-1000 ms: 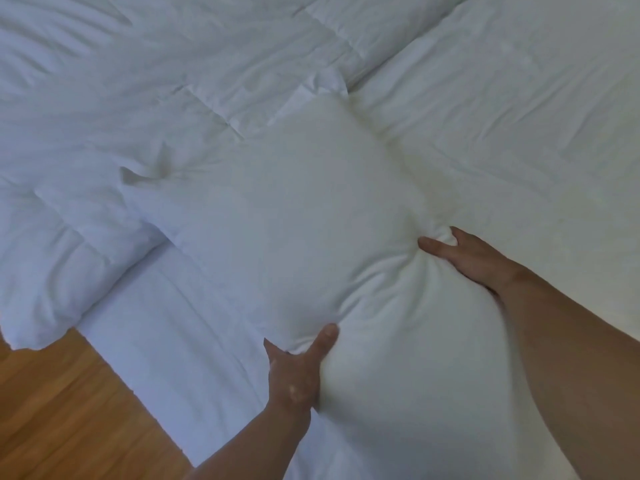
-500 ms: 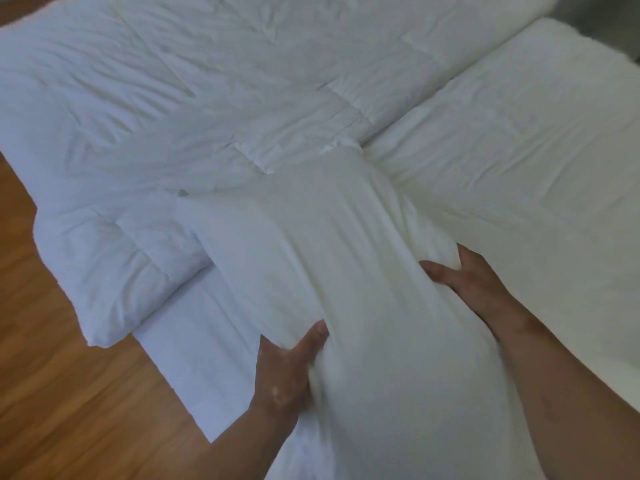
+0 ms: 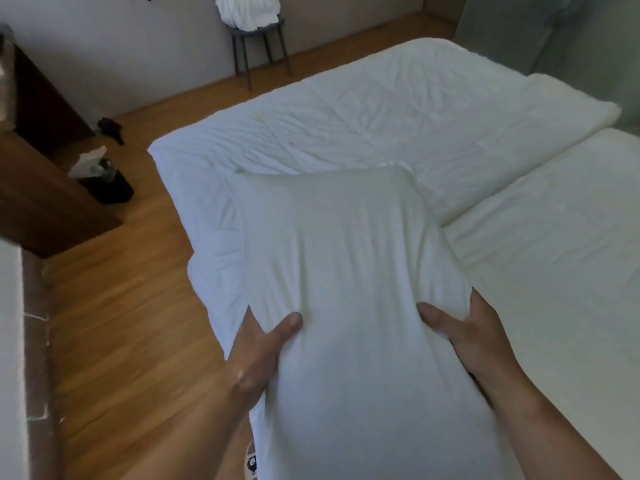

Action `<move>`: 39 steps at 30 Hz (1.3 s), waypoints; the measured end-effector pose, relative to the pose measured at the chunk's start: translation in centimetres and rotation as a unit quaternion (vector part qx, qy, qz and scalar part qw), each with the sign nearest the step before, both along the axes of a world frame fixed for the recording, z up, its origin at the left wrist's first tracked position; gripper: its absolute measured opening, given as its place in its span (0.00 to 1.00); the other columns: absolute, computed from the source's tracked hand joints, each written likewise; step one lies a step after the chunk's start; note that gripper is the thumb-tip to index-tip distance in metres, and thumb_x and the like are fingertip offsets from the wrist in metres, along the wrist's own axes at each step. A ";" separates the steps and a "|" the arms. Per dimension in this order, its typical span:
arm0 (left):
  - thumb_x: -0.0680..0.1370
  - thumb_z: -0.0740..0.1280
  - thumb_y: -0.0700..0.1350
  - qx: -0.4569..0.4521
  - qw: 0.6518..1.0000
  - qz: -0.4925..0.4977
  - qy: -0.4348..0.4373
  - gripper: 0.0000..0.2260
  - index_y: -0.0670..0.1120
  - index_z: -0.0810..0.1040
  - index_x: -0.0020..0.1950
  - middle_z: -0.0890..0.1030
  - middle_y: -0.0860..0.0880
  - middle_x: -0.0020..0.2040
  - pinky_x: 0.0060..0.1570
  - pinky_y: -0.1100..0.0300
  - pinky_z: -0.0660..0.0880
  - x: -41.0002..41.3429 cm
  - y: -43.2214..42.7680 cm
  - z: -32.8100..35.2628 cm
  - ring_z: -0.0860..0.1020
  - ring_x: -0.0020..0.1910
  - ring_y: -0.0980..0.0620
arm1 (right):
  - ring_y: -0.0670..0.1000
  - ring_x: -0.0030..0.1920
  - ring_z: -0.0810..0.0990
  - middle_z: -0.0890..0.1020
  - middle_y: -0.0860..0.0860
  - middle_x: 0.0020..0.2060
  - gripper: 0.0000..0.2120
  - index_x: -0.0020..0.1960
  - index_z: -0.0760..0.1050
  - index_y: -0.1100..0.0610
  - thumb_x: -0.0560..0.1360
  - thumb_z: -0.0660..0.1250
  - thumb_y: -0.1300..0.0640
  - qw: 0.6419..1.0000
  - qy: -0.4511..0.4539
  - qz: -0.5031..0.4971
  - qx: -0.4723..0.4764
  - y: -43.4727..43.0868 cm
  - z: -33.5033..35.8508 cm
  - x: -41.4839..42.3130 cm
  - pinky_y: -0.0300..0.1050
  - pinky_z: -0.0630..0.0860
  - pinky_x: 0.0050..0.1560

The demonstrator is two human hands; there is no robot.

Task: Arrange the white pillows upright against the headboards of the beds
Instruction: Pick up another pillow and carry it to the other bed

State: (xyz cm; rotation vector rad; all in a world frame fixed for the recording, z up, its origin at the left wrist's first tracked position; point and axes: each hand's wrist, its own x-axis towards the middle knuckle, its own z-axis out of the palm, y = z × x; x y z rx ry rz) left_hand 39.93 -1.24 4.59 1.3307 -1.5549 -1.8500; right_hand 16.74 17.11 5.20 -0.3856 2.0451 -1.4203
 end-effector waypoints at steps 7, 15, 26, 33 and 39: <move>0.58 0.79 0.61 -0.034 0.999 -0.011 0.009 0.40 0.56 0.75 0.69 0.87 0.55 0.58 0.51 0.55 0.81 10.2 -11.7 5.3 0.86 0.55 0.53 | 0.42 0.53 0.84 0.85 0.36 0.52 0.31 0.62 0.76 0.40 0.61 0.81 0.42 0.999 -0.009 0.030 -0.043 -11.2 4.6 10.5 0.51 0.78 0.58; 0.57 0.82 0.62 -0.060 0.997 0.019 0.034 0.42 0.57 0.74 0.69 0.87 0.53 0.59 0.54 0.48 0.82 24.1 -24.6 7.6 0.86 0.55 0.48 | 0.43 0.52 0.84 0.86 0.38 0.50 0.41 0.62 0.77 0.42 0.51 0.82 0.37 0.997 0.015 0.074 -0.013 -26.2 6.6 23.8 0.49 0.79 0.55; 0.57 0.79 0.65 -0.061 0.992 0.106 0.034 0.41 0.62 0.72 0.69 0.85 0.61 0.58 0.44 0.64 0.82 33.6 -36.7 6.7 0.85 0.54 0.58 | 0.45 0.51 0.84 0.85 0.39 0.49 0.37 0.58 0.77 0.42 0.52 0.83 0.37 0.988 0.058 0.145 0.013 -42.9 7.0 30.6 0.51 0.80 0.55; 0.56 0.80 0.64 -0.069 0.988 0.136 0.017 0.45 0.59 0.72 0.71 0.84 0.55 0.61 0.61 0.44 0.80 33.0 -48.5 7.2 0.84 0.60 0.48 | 0.45 0.52 0.83 0.85 0.40 0.50 0.40 0.60 0.77 0.43 0.50 0.82 0.35 0.983 0.067 0.168 0.002 -55.2 6.1 29.6 0.51 0.78 0.55; 0.57 0.80 0.63 -0.077 0.984 0.164 0.009 0.40 0.62 0.74 0.67 0.86 0.61 0.56 0.56 0.52 0.81 29.9 -61.0 8.4 0.85 0.58 0.51 | 0.44 0.53 0.82 0.84 0.39 0.51 0.41 0.61 0.76 0.43 0.50 0.83 0.35 0.976 0.068 0.209 -0.008 -69.2 7.0 25.5 0.49 0.77 0.54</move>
